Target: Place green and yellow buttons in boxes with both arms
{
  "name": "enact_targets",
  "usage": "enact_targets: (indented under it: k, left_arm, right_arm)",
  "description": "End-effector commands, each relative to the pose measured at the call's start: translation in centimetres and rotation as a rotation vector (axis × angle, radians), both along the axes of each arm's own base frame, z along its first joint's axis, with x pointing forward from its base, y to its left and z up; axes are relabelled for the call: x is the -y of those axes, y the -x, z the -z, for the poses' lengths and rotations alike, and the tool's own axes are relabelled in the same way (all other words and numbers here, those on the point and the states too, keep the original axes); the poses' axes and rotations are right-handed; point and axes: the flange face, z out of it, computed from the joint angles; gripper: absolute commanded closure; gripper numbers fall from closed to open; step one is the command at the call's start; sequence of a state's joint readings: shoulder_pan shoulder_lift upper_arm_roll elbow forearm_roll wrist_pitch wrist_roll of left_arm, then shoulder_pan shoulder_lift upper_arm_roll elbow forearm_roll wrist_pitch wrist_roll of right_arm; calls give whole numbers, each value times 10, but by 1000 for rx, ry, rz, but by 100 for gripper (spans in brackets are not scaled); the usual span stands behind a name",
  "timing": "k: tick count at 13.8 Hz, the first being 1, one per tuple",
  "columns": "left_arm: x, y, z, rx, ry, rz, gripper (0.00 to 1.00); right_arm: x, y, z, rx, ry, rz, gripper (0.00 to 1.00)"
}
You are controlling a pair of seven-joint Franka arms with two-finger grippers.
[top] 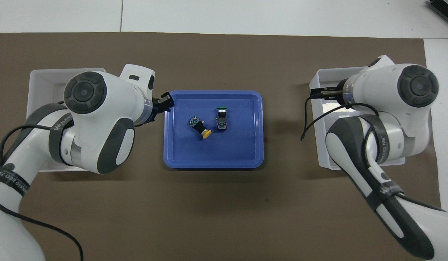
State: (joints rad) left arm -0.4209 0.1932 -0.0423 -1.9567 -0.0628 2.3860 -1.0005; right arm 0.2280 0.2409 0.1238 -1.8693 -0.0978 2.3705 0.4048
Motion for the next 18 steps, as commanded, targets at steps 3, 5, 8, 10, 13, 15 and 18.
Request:
enact_targets:
  k: [3, 5, 8, 10, 13, 15, 18]
  left_arm:
    - [22, 15, 34, 28, 56, -110, 43]
    - [34, 16, 53, 24, 68, -140, 43]
    - [37, 15, 75, 14, 62, -141, 43]
    - [38, 15, 78, 16, 63, -141, 43]
    - [45, 18, 90, 14, 64, -140, 43]
    - [53, 21, 92, 26, 80, -151, 42]
    - [58, 21, 100, 41, 95, -159, 42]
  right_arm:
    - [-64, -3, 25, 25, -44, -33, 0]
    - [-97, 6, 37, 15, -56, -43, 0]
    - [-127, 5, 60, 21, -30, -12, 0]
    - [-146, 8, 70, 42, -11, 8, 0]
    - [-148, 5, 79, 62, -29, 14, 0]
    - [-147, 5, 81, 64, -32, 12, 0]
    - [-141, 1, 83, 66, -40, 25, 0]
